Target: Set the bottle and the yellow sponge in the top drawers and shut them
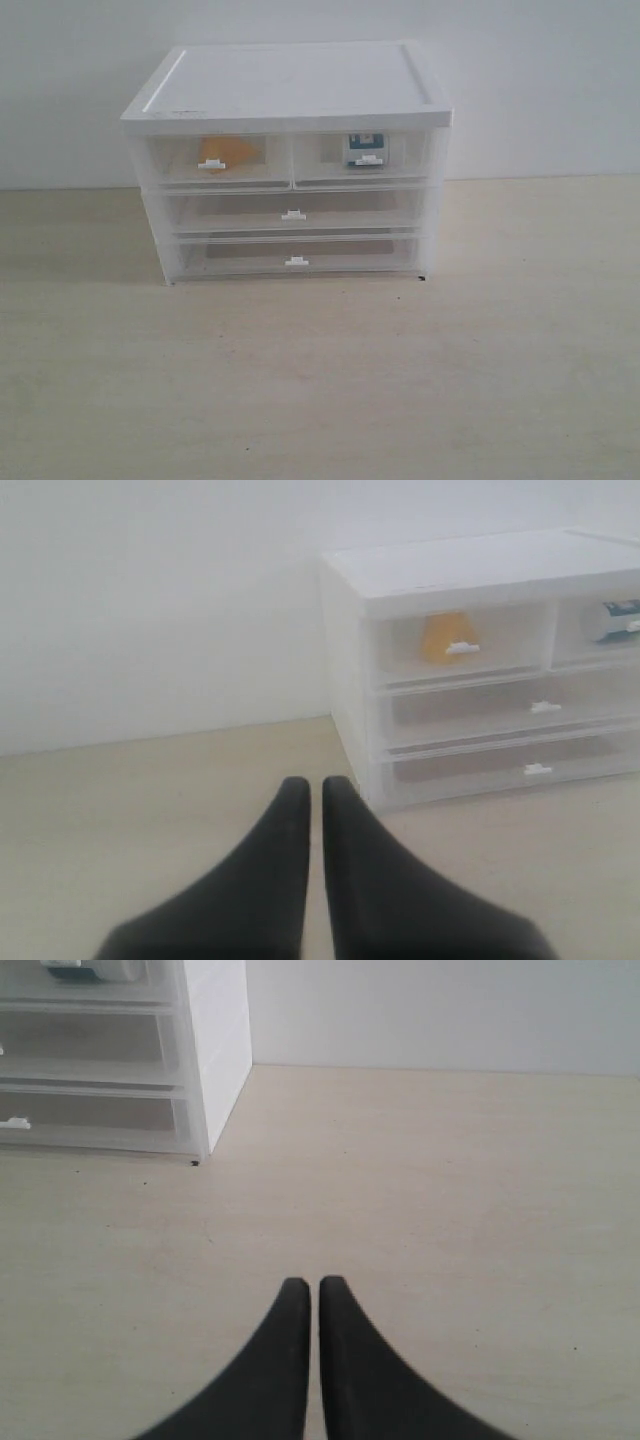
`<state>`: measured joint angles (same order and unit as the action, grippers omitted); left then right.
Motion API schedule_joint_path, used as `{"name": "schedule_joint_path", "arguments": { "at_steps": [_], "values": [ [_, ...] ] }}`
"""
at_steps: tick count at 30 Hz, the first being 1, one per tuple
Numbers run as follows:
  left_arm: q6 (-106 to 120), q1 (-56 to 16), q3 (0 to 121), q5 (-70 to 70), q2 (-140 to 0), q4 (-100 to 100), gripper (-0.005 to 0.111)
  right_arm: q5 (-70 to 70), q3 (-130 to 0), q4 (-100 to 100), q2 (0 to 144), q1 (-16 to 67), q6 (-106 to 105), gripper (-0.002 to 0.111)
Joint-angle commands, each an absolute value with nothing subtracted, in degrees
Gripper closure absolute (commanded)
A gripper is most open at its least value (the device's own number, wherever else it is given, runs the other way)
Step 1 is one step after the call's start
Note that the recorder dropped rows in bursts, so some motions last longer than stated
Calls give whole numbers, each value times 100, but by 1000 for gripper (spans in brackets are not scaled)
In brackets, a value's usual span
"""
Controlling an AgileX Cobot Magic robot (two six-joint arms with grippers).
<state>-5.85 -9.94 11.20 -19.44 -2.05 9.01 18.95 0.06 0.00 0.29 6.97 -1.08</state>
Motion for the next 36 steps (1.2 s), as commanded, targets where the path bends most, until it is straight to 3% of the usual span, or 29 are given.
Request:
{"name": "schedule_joint_path", "arguments": {
  "at_steps": [1, 15, 36],
  "values": [
    [-474, -740, 858, -1884, 0, 622, 103, 1845, 0, -36, 0, 683, -116, 107],
    [-195, -430, 0, -1417, 0, 95, 103, 1845, 0, -36, 0, 683, -116, 107],
    [-45, -285, 0, -1632, 0, 0, 103, 1845, 0, -36, 0, 683, -116, 107]
  ]
}}
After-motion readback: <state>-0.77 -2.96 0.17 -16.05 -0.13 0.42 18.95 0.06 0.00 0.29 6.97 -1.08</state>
